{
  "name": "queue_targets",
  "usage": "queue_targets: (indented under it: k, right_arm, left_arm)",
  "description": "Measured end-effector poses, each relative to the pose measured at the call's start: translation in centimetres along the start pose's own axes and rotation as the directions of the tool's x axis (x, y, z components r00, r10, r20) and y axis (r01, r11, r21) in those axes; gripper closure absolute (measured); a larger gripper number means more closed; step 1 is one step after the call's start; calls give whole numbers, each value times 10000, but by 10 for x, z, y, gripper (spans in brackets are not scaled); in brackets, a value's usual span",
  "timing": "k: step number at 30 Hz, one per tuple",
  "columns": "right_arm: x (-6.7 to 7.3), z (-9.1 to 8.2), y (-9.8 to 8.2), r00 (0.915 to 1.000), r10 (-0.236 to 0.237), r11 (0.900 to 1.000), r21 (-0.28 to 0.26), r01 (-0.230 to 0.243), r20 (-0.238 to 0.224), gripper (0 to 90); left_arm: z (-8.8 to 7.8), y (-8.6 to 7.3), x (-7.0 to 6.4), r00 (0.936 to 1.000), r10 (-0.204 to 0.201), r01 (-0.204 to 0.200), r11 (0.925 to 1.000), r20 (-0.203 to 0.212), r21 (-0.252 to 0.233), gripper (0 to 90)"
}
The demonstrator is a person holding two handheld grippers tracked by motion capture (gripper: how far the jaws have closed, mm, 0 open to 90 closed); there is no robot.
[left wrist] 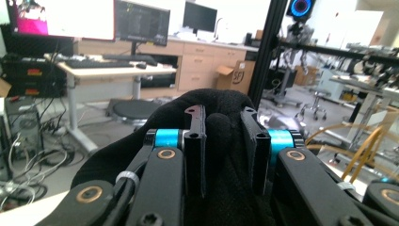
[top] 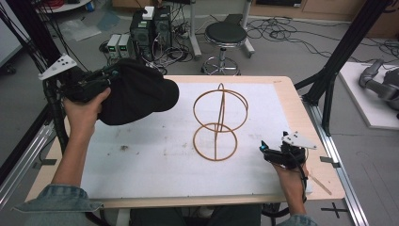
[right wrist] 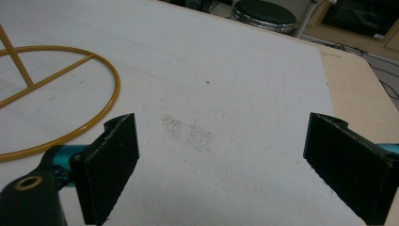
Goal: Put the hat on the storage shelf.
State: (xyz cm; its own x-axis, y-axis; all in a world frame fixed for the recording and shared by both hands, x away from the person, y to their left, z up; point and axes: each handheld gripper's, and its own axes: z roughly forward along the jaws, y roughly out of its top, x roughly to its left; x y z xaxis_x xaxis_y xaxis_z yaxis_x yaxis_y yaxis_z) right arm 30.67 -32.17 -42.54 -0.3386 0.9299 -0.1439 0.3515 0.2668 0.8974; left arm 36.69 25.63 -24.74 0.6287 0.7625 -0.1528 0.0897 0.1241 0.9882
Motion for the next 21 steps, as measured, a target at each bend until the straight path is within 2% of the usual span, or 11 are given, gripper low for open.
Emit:
queue_targets:
  k: [6, 14, 21]
  right_arm:
    - [1, 0, 0, 10000, 42, 10000, 42, -42, -35, 106]
    - [0, 0, 0, 10000, -10, 10000, -24, 10, 22, 106]
    - [1, 0, 0, 10000, -29, 10000, -21, 29, -36, 106]
  left_arm:
    - [1, 21, -11, 9993, 89, -76, 9993, 367, -365, 747]
    - [7, 37, -26, 9975, 334, -300, 9980, 618, -556, 748]
    - [13, 49, -39, 9929, 152, -41, 9956, 1182, -936, 748]
